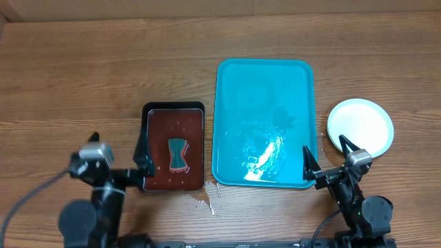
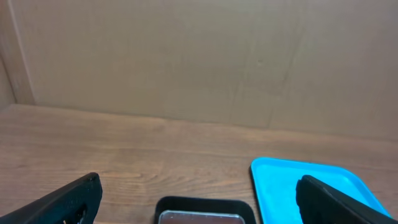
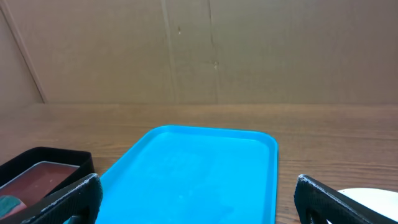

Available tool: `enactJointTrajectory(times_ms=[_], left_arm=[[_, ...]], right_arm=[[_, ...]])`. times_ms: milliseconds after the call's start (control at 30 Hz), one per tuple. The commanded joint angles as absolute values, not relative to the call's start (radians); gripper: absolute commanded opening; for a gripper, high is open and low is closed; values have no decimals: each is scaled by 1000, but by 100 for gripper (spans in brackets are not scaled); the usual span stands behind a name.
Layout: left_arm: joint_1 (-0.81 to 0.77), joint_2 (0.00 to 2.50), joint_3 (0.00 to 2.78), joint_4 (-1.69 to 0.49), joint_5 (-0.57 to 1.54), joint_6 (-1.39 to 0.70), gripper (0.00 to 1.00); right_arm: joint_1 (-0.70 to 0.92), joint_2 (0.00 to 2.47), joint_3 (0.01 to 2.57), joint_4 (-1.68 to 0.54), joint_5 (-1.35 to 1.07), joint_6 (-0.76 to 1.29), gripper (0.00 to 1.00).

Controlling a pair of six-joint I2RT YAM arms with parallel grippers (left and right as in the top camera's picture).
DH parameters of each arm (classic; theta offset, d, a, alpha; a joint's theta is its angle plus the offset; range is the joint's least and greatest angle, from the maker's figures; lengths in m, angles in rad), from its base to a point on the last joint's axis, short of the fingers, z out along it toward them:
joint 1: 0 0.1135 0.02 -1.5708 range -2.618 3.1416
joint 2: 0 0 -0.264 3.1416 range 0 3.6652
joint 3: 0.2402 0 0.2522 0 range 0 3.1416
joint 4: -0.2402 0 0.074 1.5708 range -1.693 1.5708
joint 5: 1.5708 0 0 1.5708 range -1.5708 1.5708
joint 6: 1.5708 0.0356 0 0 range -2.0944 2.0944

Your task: Clean dirty plates on tray and stack at the side

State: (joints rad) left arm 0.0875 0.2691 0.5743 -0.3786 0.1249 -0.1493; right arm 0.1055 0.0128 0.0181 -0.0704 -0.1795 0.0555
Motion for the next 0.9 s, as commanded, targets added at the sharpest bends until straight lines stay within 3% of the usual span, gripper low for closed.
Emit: enactJointTrajectory(times_ms=[0, 133, 500, 867], left_arm=[[99, 151, 461, -348, 148, -127, 100], [98, 11, 308, -281, 147, -127, 100], [83, 3, -1, 47, 151, -136, 100], [78, 6, 5, -64, 147, -134, 100]], right_arm=[[104, 5, 8, -65, -180, 55, 100], [104, 5, 8, -65, -180, 55, 100], [104, 5, 8, -65, -180, 55, 100], [104, 5, 8, -65, -180, 55, 100]])
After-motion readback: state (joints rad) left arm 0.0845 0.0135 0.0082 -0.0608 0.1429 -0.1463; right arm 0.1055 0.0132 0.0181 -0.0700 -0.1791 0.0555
